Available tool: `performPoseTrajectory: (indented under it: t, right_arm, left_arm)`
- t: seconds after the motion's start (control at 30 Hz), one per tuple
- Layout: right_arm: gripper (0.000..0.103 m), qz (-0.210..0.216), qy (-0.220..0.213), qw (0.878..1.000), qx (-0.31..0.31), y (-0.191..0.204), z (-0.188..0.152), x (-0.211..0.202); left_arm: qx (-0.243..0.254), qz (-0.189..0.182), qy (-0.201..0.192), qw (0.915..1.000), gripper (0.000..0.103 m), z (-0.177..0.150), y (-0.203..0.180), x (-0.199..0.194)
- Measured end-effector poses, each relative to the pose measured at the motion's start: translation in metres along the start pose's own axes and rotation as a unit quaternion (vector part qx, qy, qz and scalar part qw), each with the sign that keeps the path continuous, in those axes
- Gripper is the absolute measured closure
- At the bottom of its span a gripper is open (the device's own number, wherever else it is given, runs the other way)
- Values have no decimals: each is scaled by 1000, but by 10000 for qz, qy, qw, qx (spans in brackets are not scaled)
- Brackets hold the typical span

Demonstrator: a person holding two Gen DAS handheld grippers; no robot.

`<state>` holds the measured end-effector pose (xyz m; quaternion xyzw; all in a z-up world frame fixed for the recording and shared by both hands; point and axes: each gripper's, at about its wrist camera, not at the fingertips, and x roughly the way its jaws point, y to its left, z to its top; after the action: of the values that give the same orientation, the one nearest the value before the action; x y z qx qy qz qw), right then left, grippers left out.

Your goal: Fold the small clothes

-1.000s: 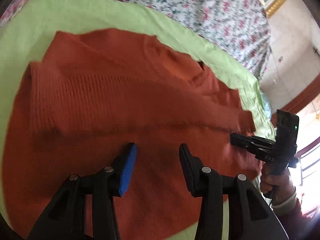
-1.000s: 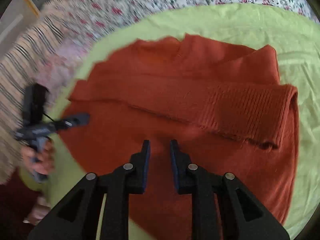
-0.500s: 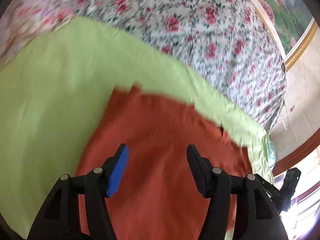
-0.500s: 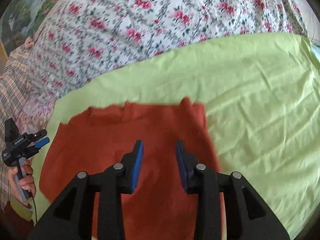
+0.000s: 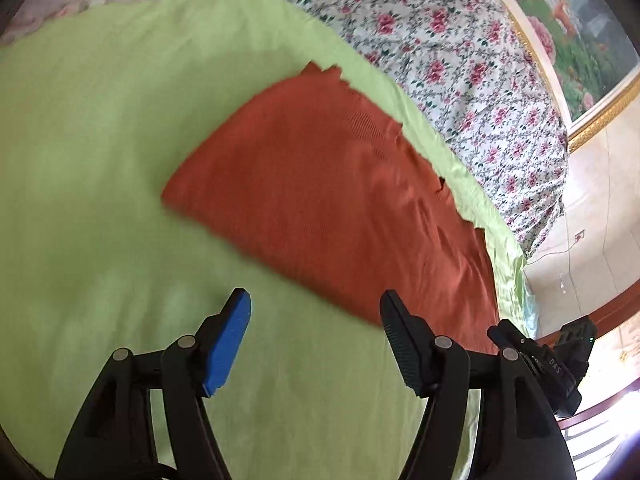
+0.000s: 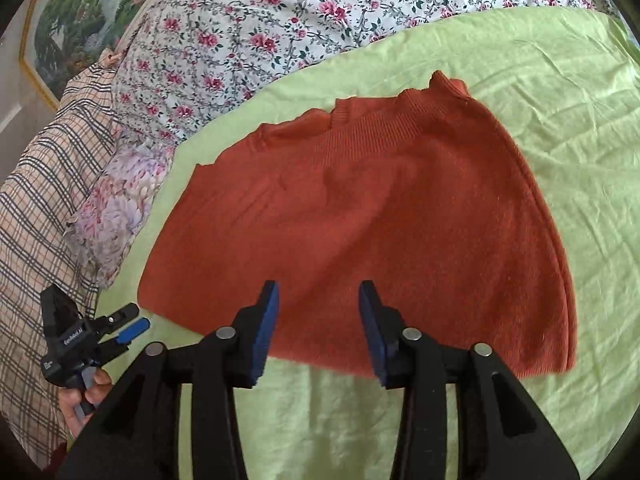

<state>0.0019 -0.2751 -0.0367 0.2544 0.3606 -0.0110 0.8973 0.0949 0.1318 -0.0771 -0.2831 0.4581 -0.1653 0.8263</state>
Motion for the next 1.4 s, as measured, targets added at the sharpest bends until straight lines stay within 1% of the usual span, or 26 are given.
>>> performPoseTrajectory:
  t: [0.07, 0.17, 0.37, 0.53, 0.63, 0.67, 0.7, 0.73, 0.77, 0.8, 0.83, 0.87, 0.93, 0.97, 1.0, 1.03, 1.1, 1.13, 1.2, 1.23, 1.27, 1.3, 1.33, 1.4]
  right_arm:
    - [54, 12, 34, 10000, 24, 1, -4, -2]
    - [54, 31, 68, 9999, 97, -1, -10, -7]
    - [54, 71, 55, 9997, 222, -5, -17, -16]
    - [53, 74, 56, 9997, 229, -6, -15, -20]
    - [53, 108, 50, 9996, 246, -6, -13, -19]
    - [53, 127, 56, 9996, 244, -6, -13, -18]
    - [53, 132, 65, 9996, 246, -5, -13, -17]
    - [53, 146, 88, 9996, 246, -5, -12, -15]
    - [53, 167, 96, 9995, 253, -6, -11, -13]
    - [53, 187, 96, 9994, 260, -6, -10, -12]
    - [53, 209, 100, 9994, 257, -6, -8, -11]
    - [53, 220, 97, 9994, 254, -6, -7, -10]
    - [53, 289, 80, 9992, 267, -9, 0, -9]
    - [53, 323, 61, 9991, 278, -11, 4, -10]
    - [53, 368, 11, 9988, 318, -13, 8, -11]
    - [53, 412, -23, 9985, 359, -17, 15, -12]
    - [53, 505, -8, 9979, 411, -23, 28, -10]
    - [53, 626, 55, 9970, 460, -27, 37, -7]
    - [53, 947, 156, 9936, 595, -33, 53, 0]
    - [53, 1134, 231, 9910, 670, -35, 63, 7]
    - [53, 1188, 269, 9901, 700, -36, 68, 12]
    - [50, 1264, 335, 9887, 733, -37, 75, 19]
    - [39, 1371, 445, 9865, 779, -37, 82, 30]
    - [27, 1427, 659, 9844, 790, -35, 92, 53]
  left_arm:
    - [-82, -29, 53, 9999, 33, -7, 3, 1]
    - [-195, -76, 23, 9998, 29, -5, 4, 6]
    - [-519, -197, -151, 9983, 25, 14, 10, 20]
    - [-844, -216, -403, 9954, 25, 34, 20, 29]
    - [-940, -133, -566, 9939, 25, 50, 24, 34]
    - [-928, -56, -636, 9936, 25, 56, 24, 36]
    - [-917, -11, -685, 9934, 27, 61, 23, 38]
    - [-901, 23, -717, 9933, 32, 65, 22, 40]
    - [-831, 57, -761, 9936, 51, 70, 20, 42]
    - [-751, 60, -741, 9944, 67, 74, 18, 45]
    - [-651, 71, -625, 9959, 90, 79, 14, 51]
    - [-574, 204, -632, 9961, 90, 80, 8, 51]
    - [-275, 249, -762, 9964, 92, 81, -12, 45]
    - [-5, 159, -846, 9963, 93, 80, -31, 39]
    - [146, 69, -860, 9962, 93, 79, -42, 37]
    - [433, -104, -835, 9955, 94, 76, -66, 36]
    - [855, -226, -748, 9933, 94, 69, -99, 40]
    - [1119, -301, -645, 9912, 94, 62, -119, 46]
    - [1597, -467, -372, 9854, 94, 43, -155, 67]
    - [1728, -473, -276, 9834, 94, 36, -164, 75]
    - [1918, -438, -107, 9804, 94, 24, -175, 92]
    - [1979, -429, 22, 9793, 94, 16, -179, 104]
    - [1989, -435, 120, 9790, 94, 10, -180, 112]
    - [1996, -374, 388, 9784, 94, -1, -178, 136]
